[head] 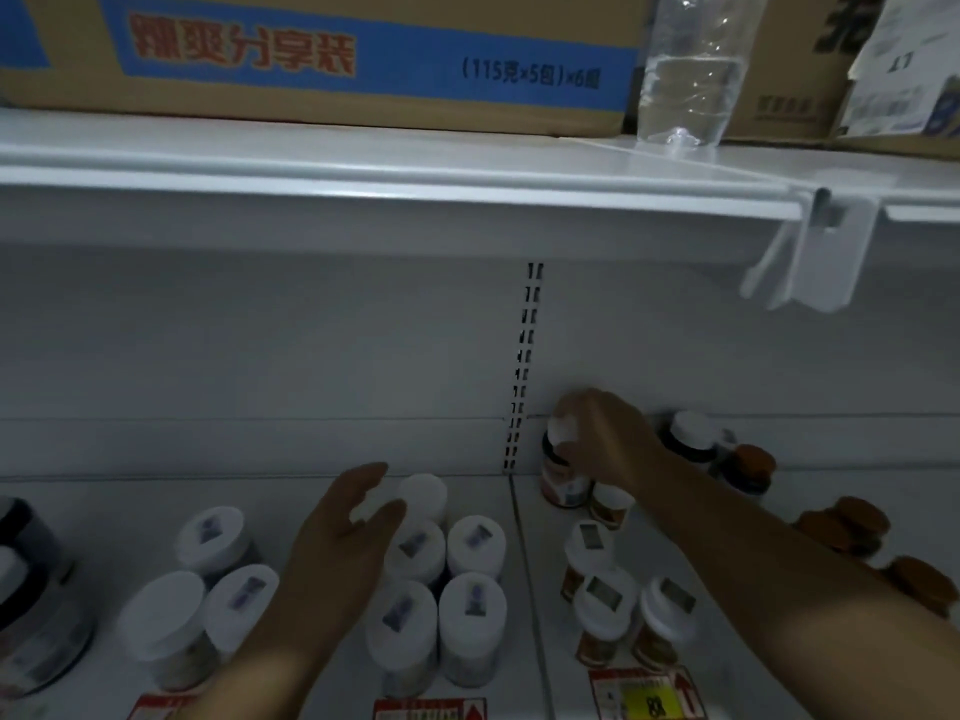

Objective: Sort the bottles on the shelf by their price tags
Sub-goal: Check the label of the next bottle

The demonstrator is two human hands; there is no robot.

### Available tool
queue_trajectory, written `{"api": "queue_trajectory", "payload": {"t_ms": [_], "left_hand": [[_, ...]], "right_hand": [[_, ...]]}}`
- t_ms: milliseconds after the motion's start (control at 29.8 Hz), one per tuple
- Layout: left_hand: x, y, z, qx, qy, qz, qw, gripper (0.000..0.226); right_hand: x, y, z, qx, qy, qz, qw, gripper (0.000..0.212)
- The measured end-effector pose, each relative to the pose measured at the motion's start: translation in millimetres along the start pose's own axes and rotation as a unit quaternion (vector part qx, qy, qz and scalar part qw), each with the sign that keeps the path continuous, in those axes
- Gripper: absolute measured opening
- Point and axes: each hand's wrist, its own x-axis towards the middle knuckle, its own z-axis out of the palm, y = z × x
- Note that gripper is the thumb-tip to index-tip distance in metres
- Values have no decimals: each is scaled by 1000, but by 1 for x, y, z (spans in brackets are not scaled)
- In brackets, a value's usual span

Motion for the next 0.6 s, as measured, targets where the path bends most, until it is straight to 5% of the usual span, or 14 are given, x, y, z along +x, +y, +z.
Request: {"api": "queue_trajectory", "payload": {"t_ms": [168, 268, 403, 604], "left_hand": [[-15, 21, -1, 9, 30, 51, 998, 37], [-21, 31, 1, 12, 16, 57, 998, 38], [-30, 49, -5, 104, 42, 102, 988, 60], [-32, 30, -75, 135, 97, 145, 975, 62]], "right_hand": [[3, -6, -33, 143, 39, -42, 988, 36], [-4, -31, -71, 352, 95, -39, 931, 28], [-22, -94, -82, 539, -46, -119, 833, 24], [-22, -182, -56, 544, -121, -159, 815, 34]]}}
